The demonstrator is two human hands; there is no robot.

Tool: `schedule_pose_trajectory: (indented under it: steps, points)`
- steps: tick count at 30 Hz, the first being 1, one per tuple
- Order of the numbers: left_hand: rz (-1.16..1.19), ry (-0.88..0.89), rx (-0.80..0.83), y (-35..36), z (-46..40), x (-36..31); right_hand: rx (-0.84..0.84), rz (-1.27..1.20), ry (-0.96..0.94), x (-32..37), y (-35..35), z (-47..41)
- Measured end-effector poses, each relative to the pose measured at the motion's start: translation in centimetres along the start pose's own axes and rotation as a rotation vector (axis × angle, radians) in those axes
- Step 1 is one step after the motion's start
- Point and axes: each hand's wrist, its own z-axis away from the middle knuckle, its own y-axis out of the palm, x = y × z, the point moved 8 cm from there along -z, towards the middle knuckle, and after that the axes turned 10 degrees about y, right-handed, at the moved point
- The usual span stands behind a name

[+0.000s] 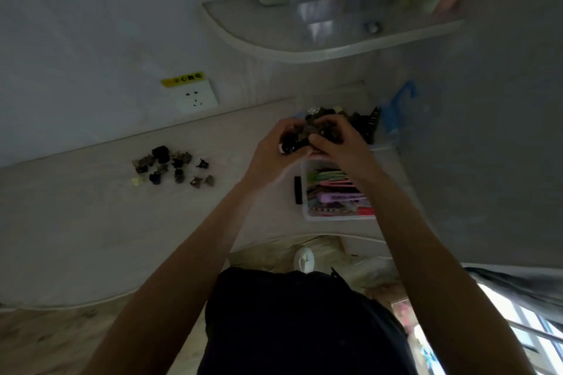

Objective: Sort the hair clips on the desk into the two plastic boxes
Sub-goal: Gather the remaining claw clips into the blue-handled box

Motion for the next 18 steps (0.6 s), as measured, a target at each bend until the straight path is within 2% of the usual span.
schedule_pose_trajectory:
  steps: [3,5,9,11,15,18]
  points:
    - [-0.079,0.025,0.040,3.5,-3.6,-1.2,-0.028,-0.060,-0.001,0.6,-5.1,-1.0]
    - [-0.147,0.031,0.085,5.6,-5.2,-1.4,-0.072,0.033,-0.016,0.9,-7.6,-1.7]
    - [-0.281,0.001,0.185,9.6,-7.3,-1.6,-0.247,0.626,-0.143,2.3,-10.9,-2.5]
    - [-0.265,-0.033,0.206,11.0,-7.6,-1.8,-0.212,0.768,-0.128,2.3,-11.0,-3.2]
    - [-0.210,-0.033,0.201,11.4,-7.1,-2.0,-0.158,0.837,-0.154,2.8,-10.5,-3.6]
    - [-0.242,0.066,0.103,9.3,-6.1,-2.4,-0.204,0.825,-0.202,3.3,-10.2,-3.1]
